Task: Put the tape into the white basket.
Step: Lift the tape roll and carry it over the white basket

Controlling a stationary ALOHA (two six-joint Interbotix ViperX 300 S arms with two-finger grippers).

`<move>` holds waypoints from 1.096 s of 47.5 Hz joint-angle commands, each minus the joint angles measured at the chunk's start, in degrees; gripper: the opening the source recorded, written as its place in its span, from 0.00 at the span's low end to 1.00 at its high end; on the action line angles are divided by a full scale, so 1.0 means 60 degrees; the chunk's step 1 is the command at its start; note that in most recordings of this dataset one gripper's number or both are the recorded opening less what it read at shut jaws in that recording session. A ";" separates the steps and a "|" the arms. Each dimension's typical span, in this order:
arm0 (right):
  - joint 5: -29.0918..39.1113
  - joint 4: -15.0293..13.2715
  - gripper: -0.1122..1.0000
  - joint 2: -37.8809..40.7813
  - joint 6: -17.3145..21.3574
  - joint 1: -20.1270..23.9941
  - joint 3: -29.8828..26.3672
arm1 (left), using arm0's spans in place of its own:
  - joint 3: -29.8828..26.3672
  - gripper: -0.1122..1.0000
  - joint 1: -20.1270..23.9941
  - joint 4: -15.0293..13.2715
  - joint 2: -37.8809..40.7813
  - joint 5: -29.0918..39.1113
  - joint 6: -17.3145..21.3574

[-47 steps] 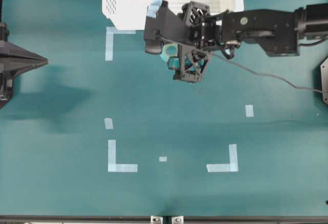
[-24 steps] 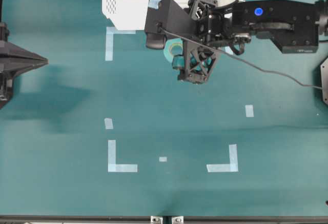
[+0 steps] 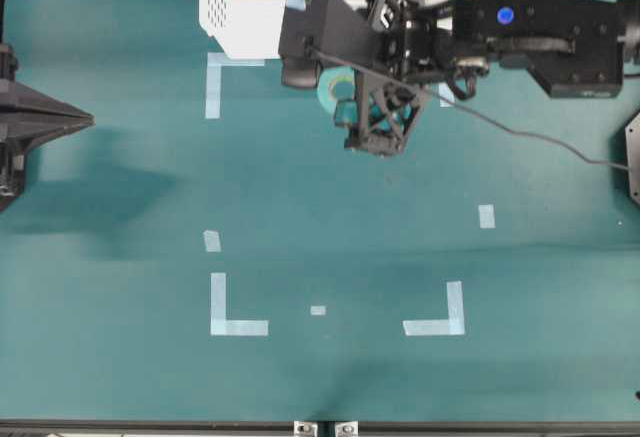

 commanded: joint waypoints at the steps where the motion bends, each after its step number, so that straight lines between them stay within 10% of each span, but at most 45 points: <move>1: -0.0029 -0.0117 0.71 -0.0337 0.0015 -0.0249 -0.0264 | -0.0117 0.01 0.0044 0.0029 0.0088 -0.0059 0.0015; 52: -0.0615 -0.1392 0.71 0.0835 -0.0088 -0.2344 -0.1069 | -0.0117 0.01 0.0029 0.0029 0.0088 -0.0059 0.0015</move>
